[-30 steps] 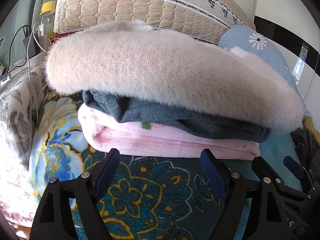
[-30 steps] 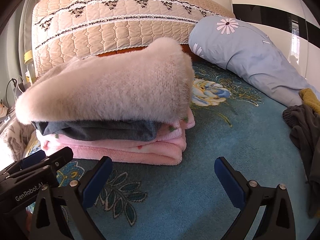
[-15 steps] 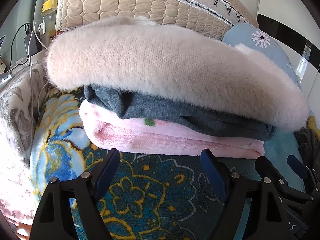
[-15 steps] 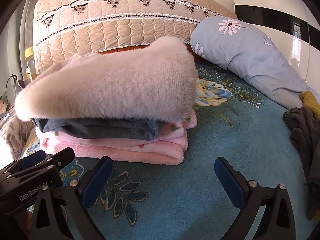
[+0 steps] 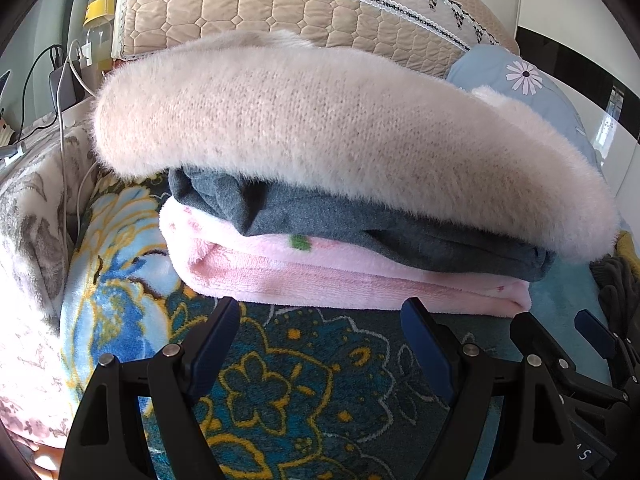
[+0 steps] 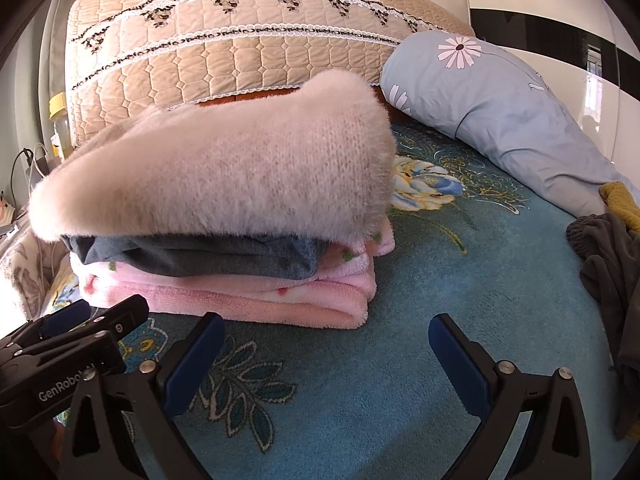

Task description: Fold clothes

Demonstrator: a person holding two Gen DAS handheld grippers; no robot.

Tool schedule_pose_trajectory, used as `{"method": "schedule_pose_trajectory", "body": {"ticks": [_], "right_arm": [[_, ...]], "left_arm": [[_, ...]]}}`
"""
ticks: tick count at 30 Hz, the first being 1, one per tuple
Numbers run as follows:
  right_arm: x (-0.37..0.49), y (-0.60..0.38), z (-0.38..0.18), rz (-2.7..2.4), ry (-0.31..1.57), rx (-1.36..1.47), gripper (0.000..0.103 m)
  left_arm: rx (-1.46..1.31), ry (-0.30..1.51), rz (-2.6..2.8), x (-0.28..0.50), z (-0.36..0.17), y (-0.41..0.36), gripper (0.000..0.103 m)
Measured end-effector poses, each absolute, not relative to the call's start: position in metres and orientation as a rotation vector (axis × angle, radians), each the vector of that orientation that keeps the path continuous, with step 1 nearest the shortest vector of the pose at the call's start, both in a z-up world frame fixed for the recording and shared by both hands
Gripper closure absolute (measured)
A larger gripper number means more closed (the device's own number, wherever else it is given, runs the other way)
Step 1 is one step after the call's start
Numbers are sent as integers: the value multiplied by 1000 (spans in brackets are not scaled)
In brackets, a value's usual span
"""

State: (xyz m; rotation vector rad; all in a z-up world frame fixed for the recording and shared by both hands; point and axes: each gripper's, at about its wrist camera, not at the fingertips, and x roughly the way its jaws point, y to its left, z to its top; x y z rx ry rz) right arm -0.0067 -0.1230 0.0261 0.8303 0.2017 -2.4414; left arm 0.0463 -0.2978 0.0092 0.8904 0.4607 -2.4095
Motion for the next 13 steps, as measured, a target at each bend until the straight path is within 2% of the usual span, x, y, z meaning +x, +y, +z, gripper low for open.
{"method": "schedule_pose_trajectory", "body": {"ticks": [13], "right_arm": [[-5, -124, 26, -2433, 201, 826, 0]], "left_arm": [[867, 467, -2408, 59, 13, -303, 20]]}}
